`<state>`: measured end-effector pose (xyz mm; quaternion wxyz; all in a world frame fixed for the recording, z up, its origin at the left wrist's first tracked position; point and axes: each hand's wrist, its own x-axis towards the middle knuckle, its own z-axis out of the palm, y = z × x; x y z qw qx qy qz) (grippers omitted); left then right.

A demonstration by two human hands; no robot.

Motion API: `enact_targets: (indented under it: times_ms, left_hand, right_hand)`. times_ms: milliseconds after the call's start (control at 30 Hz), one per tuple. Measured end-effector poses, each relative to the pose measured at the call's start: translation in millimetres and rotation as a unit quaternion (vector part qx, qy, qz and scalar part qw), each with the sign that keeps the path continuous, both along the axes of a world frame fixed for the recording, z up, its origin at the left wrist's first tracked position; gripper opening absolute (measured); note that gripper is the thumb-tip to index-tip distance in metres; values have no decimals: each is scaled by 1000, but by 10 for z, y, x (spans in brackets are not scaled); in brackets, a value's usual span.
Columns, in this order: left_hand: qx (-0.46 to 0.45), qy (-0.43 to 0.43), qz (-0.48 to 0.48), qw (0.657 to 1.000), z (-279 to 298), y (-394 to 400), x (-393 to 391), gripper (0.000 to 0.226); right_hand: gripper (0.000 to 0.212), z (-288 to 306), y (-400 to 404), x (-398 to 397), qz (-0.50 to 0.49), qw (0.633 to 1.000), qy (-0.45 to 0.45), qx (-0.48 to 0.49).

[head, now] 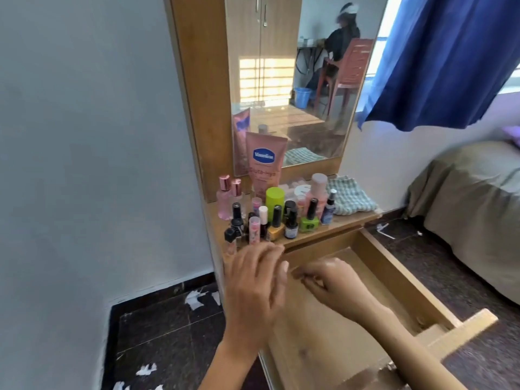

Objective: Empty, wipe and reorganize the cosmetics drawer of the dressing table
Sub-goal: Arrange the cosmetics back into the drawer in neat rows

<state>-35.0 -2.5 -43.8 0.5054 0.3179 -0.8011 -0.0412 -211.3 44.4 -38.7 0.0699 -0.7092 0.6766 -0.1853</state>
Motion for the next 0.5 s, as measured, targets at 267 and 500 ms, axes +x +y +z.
enact_targets:
  times_ms: [267,500]
  left_hand:
    - [158,81,136,975,31,-317,265,56]
    - [196,101,146,964,-93,-388,195,36]
  right_hand:
    - [21,155,-178,451,117,989,-57,-75]
    - [23,174,-263,538,79,969,-142,-188]
